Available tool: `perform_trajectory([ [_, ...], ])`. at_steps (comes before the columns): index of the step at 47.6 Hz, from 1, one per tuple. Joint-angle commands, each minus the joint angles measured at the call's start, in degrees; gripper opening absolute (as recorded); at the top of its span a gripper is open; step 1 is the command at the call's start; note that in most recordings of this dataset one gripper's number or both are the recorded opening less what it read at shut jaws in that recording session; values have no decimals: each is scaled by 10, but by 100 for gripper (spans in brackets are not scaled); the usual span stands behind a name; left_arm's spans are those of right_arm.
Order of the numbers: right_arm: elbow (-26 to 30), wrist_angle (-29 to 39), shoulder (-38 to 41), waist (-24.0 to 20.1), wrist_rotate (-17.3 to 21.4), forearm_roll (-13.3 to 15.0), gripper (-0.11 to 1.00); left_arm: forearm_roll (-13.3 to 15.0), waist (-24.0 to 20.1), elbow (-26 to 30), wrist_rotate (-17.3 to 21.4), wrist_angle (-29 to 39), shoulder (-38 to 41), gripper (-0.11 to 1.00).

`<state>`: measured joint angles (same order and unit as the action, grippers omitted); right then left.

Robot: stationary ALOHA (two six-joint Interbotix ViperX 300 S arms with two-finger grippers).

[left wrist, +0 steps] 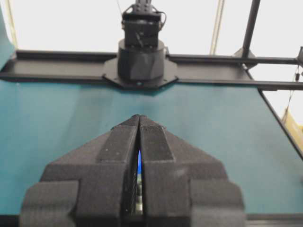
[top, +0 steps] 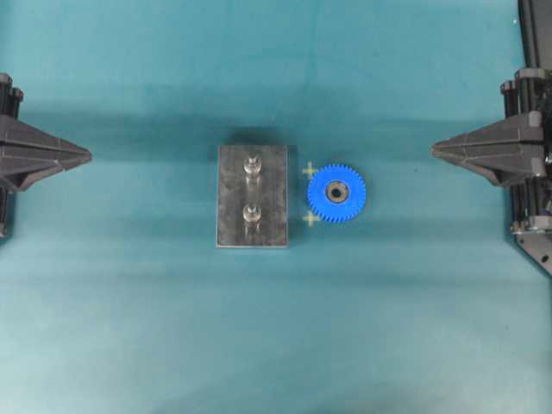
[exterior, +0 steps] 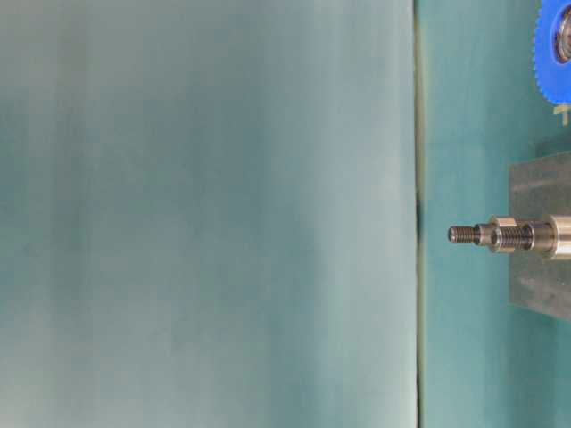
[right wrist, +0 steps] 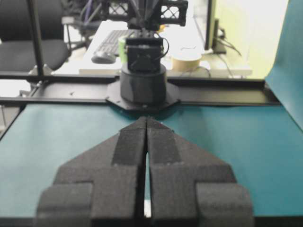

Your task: Fit the large gear onto the shaft.

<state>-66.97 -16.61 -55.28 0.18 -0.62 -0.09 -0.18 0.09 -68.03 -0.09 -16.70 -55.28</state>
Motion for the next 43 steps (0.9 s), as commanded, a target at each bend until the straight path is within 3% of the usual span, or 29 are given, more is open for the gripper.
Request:
perform_trajectory([
  [1,-8,-7,4,0,10,-2,1,-4,12,4,-25,8,2,0],
  [9,-45,1,-30,1,48,-43,1,-6,14,25,-40,62,18,0],
  [13,-51,26,-49,6,70,-47,1,-7,14,40,-33,88,33,0],
  [27,33,353,-47,69,104,-47,1,-7,14,66,-10,152,95,0],
  [43,98,504,6,99,121,-46,1,-7,14,72,-9,189,104,0],
])
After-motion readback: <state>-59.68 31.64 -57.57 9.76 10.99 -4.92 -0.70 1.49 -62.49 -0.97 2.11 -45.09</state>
